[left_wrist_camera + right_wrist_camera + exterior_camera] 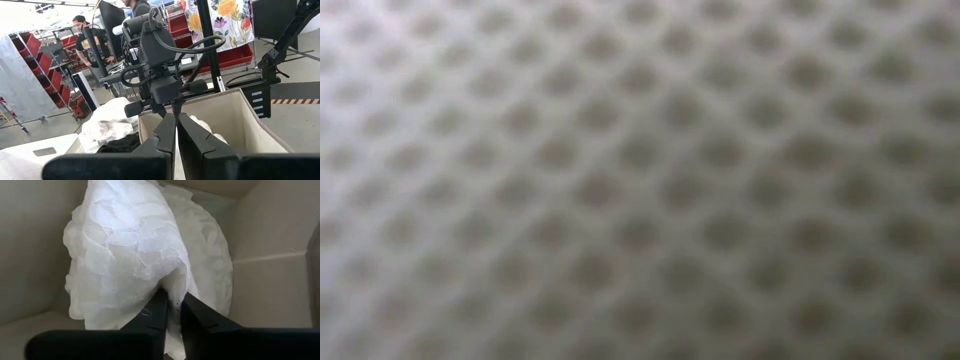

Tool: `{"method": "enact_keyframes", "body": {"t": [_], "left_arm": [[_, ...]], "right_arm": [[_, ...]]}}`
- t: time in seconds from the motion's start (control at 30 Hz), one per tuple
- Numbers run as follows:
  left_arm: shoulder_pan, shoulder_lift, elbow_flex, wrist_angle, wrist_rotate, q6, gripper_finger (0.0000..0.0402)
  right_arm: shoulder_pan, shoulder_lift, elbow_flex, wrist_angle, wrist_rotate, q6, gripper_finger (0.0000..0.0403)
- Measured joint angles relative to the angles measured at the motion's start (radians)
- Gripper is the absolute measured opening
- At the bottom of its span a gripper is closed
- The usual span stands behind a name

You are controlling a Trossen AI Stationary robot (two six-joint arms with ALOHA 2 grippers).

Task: Sort clothes
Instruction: Put the white dress into the brown laundry organizer

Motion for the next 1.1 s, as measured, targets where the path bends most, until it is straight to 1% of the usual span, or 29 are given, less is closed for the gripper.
{"method": "enact_keyframes", "body": {"t": [0.07,0.37,0.47,0.57,0.7,0.83,1.0,1.1], "left_arm": [[0.0,0.0,0.0,0.0,0.0,0.0,0.0],[0.0,0.0,0.0,0.0,0.0,0.0,0.0],[0.0,0.0,0.0,0.0,0.0,0.0,0.0],[0.0,0.0,0.0,0.0,0.0,0.0,0.0],[0.0,0.0,0.0,-0.001,0.0,0.0,0.0],[0.0,0.0,0.0,-0.002,0.0,0.0,0.0],[0.0,0.0,0.0,-0.011,-0.001,0.0,0.0],[0.001,0.0,0.0,-0.014,-0.001,0.0,0.0]], "right_arm": [[0.002,0.0,0.0,0.0,0.0,0.001,0.0057],[0.008,0.0,0.004,0.0,0.001,0.019,0.0185],[0.008,-0.011,0.005,0.002,0.001,0.021,0.0213],[0.008,-0.032,0.006,0.003,0.007,0.036,0.0232],[0.008,-0.055,0.007,0.001,0.01,0.055,0.0241],[0.008,-0.084,0.007,-0.001,0.011,0.071,0.0237],[0.009,-0.114,0.007,0.033,0.032,0.088,0.0216],[0.017,-0.116,0.007,0.072,0.039,0.041,0.0191]]}}
